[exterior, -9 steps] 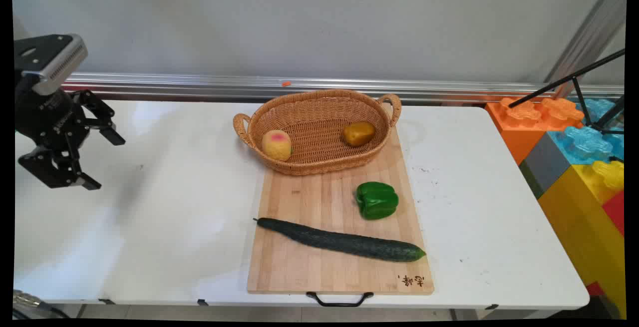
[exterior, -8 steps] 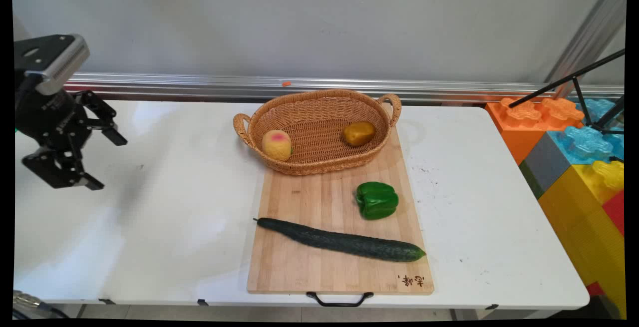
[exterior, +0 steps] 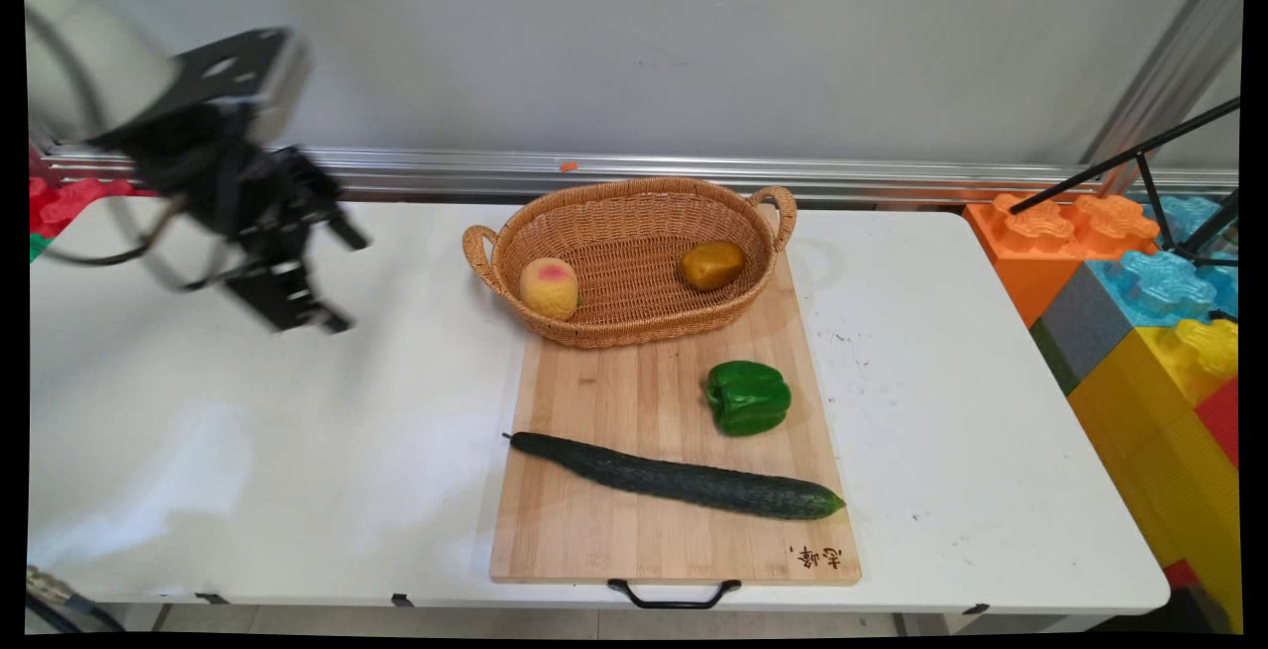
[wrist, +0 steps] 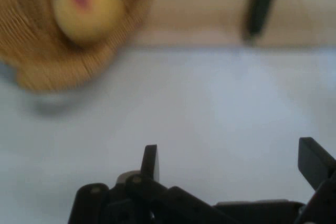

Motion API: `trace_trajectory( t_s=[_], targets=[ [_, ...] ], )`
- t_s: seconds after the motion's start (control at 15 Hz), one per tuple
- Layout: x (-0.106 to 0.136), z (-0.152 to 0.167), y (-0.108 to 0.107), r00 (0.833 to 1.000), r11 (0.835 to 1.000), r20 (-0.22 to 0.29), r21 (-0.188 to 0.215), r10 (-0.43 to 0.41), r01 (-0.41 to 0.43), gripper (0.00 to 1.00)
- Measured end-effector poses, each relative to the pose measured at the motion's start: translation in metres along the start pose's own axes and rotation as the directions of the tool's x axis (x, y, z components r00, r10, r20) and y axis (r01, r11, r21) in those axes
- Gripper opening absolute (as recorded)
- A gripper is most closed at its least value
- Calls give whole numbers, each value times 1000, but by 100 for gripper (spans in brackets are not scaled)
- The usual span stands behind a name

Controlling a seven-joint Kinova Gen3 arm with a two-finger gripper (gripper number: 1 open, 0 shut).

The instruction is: Pick up the potato from the vegetable basket

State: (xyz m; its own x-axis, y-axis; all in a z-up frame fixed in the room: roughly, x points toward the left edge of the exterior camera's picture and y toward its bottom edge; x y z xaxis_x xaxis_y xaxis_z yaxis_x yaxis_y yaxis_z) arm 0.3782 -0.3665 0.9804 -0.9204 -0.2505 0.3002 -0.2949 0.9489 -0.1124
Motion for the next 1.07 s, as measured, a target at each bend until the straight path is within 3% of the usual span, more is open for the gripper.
trace_trajectory(
  t_s=[0.27,0.47,0.73,1.07],
  targets=[
    [66,30,-37,996,996,-50,54,-72,75,100],
    [102,57,-69,986,985,-77,76,-149,155,100],
    [144,107,-102,963,966,-104,55,-248,254,100],
    [182,169,-127,935,943,-129,8,-329,333,100]
  ],
)
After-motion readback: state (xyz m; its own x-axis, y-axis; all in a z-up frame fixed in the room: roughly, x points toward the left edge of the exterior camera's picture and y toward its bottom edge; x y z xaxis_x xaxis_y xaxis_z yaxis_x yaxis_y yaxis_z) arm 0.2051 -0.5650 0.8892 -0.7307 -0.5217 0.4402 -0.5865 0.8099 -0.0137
